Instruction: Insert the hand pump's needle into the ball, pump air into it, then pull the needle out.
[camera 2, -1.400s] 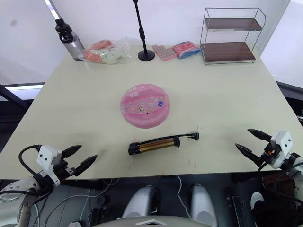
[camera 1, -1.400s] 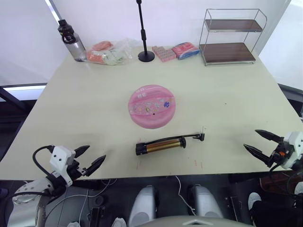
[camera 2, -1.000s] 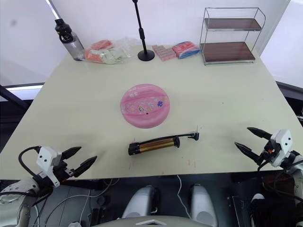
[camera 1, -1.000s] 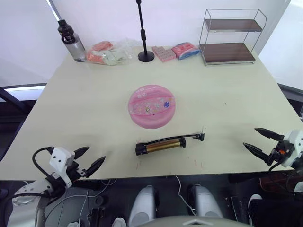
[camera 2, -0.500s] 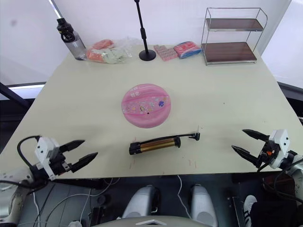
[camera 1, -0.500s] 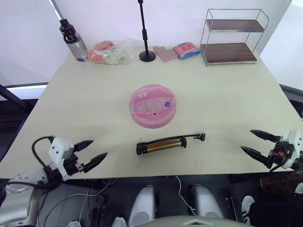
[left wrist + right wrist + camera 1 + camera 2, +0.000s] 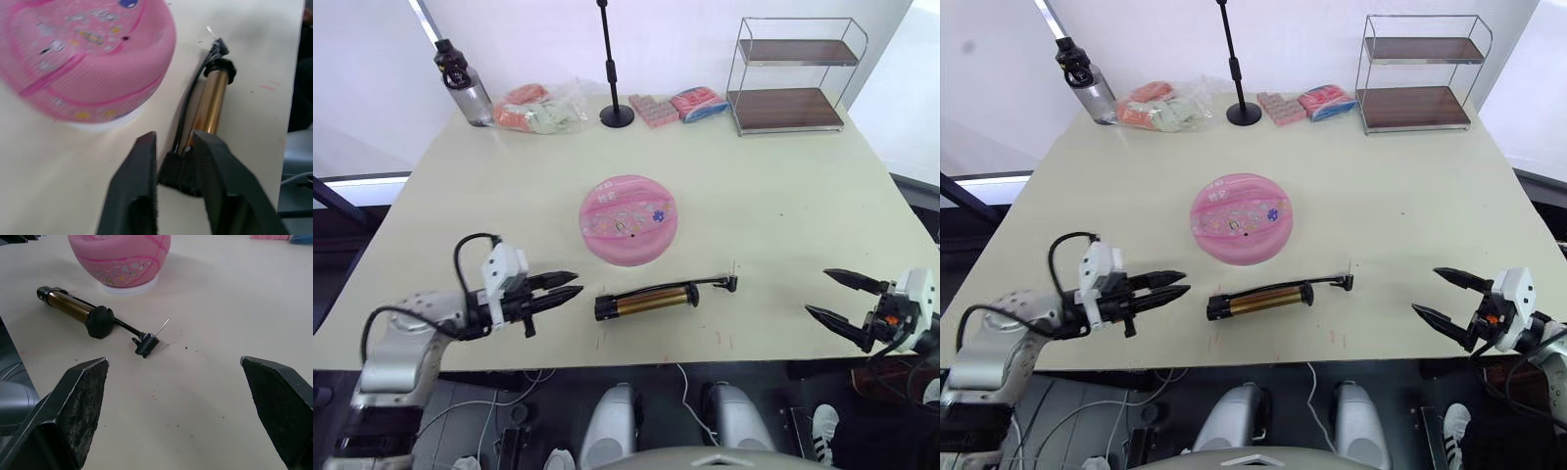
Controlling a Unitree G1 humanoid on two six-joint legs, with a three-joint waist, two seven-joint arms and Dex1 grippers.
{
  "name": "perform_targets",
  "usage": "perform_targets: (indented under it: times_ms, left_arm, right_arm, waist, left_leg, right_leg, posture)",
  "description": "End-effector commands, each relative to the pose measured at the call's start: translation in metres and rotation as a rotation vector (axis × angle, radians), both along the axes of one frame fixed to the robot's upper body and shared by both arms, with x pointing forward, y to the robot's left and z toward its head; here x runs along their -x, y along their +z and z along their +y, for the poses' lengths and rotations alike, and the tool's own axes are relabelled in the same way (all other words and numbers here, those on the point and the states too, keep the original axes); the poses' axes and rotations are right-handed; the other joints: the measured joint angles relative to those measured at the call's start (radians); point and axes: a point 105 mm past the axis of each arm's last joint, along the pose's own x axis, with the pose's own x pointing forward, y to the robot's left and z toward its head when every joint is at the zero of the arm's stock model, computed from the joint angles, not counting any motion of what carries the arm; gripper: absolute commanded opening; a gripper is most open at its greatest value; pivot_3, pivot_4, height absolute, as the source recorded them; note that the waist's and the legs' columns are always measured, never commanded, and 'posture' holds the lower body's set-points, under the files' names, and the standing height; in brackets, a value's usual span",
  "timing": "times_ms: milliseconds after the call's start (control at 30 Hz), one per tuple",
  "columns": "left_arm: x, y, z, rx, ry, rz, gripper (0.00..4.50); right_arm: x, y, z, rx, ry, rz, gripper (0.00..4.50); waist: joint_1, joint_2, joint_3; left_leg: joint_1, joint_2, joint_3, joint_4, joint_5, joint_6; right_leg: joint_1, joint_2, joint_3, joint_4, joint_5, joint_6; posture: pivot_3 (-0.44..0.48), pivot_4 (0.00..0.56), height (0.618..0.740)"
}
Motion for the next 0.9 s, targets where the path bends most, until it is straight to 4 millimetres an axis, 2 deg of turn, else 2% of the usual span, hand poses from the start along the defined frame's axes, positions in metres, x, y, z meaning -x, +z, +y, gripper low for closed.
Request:
perform_targets:
  times_ms: [33, 200, 367, 900]
  left_arm:
    - [0.001, 0.006, -0.016, -0.024, -0.078, -0.011, 1.35]
    - [-0.011, 0.01, -0.055, -0.055, -0.181, -0.006, 1.35]
    - [-0.02, 0.013, -0.085, -0.091, -0.246, -0.013, 1.35]
    - [-0.039, 0.012, -0.152, -0.182, -0.304, -0.01, 1.35]
  right_arm:
    - [0.001, 0.014, 0.002, -0.005, 0.003, -0.064, 4.5]
    - [0.006, 0.018, 0.005, -0.01, 0.009, -0.072, 4.5]
    - [0.008, 0.023, 0.008, -0.005, 0.023, -0.086, 4.5]
    - [0.018, 0.028, 0.017, -0.008, 0.083, -0.099, 4.5]
  waist:
    - [0.001, 0.0, 0.0]
    - [0.013, 0.001, 0.001]
    - [0.003, 0.0, 0.001]
    - [0.004, -0.001, 0.002]
  left_leg:
    - [0.0, 0.0, 0.0, 0.0, 0.0, 0.0]
    - [0.0, 0.0, -0.001, 0.0, 0.0, 0.0]
    - [0.0, 0.0, -0.001, 0.002, 0.0, 0.0]
    - [0.0, -0.001, -0.002, 0.002, 0.0, 0.0]
  right_leg:
    - [0.0, 0.0, 0.001, 0.0, 0.0, 0.0]
    - [0.0, 0.002, 0.001, 0.0, 0.0, 0.0]
    - [0.002, 0.005, 0.005, 0.0, 0.0, 0.0]
    - [0.002, 0.007, 0.008, 0.0, 0.0, 0.0]
  posture:
    - [0.0, 0.15, 0.74]
    - [0.0, 0.15, 0.74]
    - [0.0, 0.15, 0.74]
    - [0.0, 0.15, 0.74]
